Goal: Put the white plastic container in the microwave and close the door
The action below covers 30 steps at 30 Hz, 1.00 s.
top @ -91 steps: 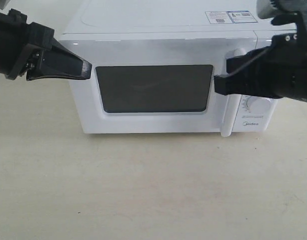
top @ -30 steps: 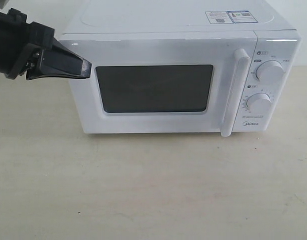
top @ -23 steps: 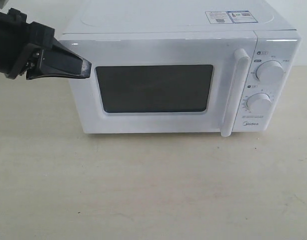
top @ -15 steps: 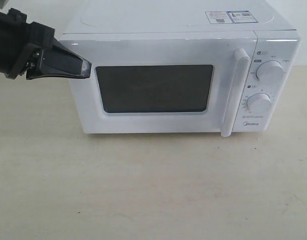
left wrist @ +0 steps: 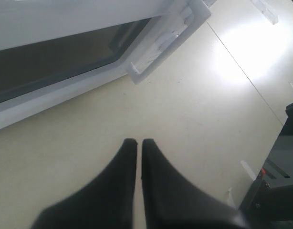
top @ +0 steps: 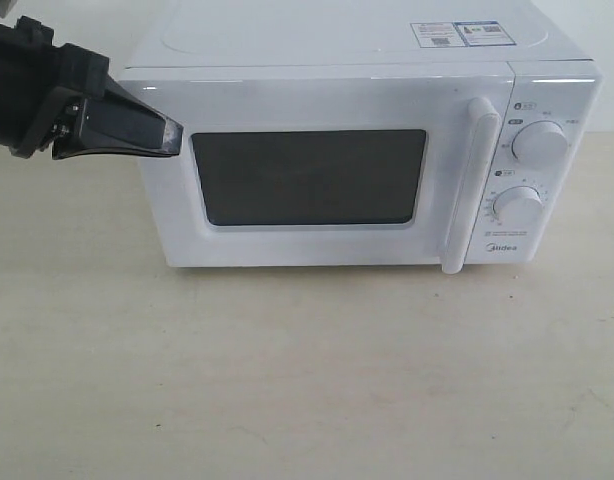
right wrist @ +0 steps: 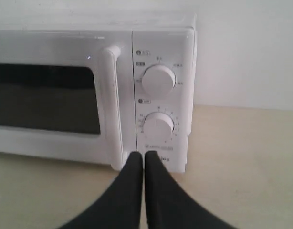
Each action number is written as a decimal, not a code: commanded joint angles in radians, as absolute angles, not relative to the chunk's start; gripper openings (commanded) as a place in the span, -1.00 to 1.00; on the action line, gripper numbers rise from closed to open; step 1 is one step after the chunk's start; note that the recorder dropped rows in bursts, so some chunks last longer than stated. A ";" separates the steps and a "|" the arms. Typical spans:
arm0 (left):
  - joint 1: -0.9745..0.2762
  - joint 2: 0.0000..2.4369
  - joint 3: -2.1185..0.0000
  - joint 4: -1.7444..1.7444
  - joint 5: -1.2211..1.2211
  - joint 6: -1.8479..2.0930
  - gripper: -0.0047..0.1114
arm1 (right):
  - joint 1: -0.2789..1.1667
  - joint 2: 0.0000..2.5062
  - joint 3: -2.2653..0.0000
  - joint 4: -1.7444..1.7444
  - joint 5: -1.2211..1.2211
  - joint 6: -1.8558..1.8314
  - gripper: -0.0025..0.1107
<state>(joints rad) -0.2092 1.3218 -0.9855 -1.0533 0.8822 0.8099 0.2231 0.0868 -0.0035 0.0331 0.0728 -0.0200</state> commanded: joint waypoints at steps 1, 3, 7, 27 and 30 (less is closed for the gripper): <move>-0.213 1.319 -0.991 -1.059 0.879 0.816 -0.84 | 0.219 0.082 0.000 0.022 0.201 -0.012 -0.96; -0.213 1.319 -0.991 -1.059 0.879 0.816 -0.84 | 0.219 0.082 0.000 0.022 0.250 -0.012 -0.96; -0.213 1.319 -0.991 -1.059 0.879 0.816 -0.84 | 0.219 0.080 0.000 0.000 0.294 -0.014 -0.96; -0.213 1.319 -0.991 -1.059 0.862 0.816 -0.84 | -0.039 0.000 0.000 0.000 0.340 0.000 -0.96; -0.213 1.319 -0.991 -1.059 0.862 0.816 -0.84 | -0.039 0.000 0.000 0.000 0.340 0.000 -0.96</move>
<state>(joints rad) -0.2092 1.3233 -0.9855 -1.0533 0.8707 0.8117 -0.0322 0.0055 0.0007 0.0000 0.3391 0.0000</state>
